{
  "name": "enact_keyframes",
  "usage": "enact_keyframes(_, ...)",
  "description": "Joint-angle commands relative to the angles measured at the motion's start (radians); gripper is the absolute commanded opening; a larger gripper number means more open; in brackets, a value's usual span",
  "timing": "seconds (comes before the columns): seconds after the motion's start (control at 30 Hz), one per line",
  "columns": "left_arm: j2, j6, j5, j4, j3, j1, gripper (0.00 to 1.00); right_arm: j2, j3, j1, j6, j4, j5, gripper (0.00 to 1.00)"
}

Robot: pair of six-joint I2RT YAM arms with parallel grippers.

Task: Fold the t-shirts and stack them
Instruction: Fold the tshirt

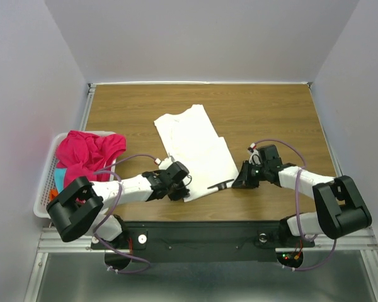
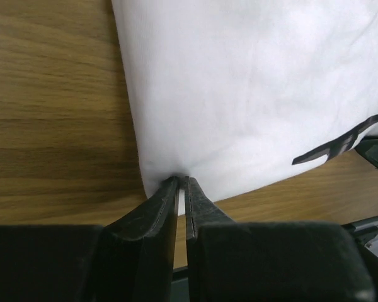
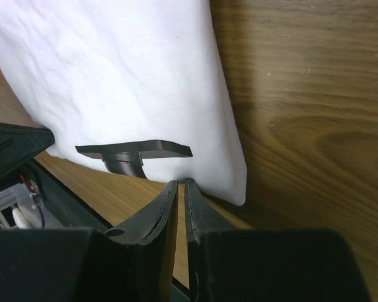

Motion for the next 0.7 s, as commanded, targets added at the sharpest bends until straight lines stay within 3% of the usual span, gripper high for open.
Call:
enact_keyframes(0.0,0.037,0.024,0.031,0.012,-0.064,0.003,0.22,0.031,-0.028,-0.038,0.013,0.106,0.054,0.15)
enact_keyframes(0.2,-0.007,0.028,0.045,-0.032,-0.089,0.003,0.21,-0.004,-0.016,-0.044,0.046,0.041,0.097,0.15)
enact_keyframes(0.3,-0.067,0.038,-0.030,-0.164,-0.015,-0.003,0.37,-0.075,0.028,-0.044,0.012,-0.062,0.134,0.17)
enact_keyframes(0.33,-0.106,0.037,-0.070,-0.234,0.005,-0.007,0.50,-0.095,0.073,-0.044,-0.002,-0.098,0.173,0.18)
enact_keyframes(0.37,-0.122,0.032,-0.087,-0.268,0.026,-0.009,0.56,-0.109,0.094,-0.044,-0.012,-0.132,0.197,0.19)
enact_keyframes(0.47,-0.136,0.031,-0.136,-0.389,0.103,-0.021,0.69,-0.141,0.177,-0.044,-0.051,-0.267,0.283,0.30)
enact_keyframes(0.5,-0.121,0.034,-0.145,-0.409,0.132,-0.024,0.72,-0.143,0.192,-0.045,-0.062,-0.325,0.316,0.42)
enact_keyframes(0.6,-0.073,0.035,-0.148,-0.437,0.154,-0.040,0.73,-0.140,0.231,-0.044,-0.069,-0.402,0.365,0.61)
enact_keyframes(0.67,-0.046,0.044,-0.130,-0.413,0.158,-0.043,0.73,-0.127,0.243,-0.044,-0.074,-0.428,0.399,0.64)
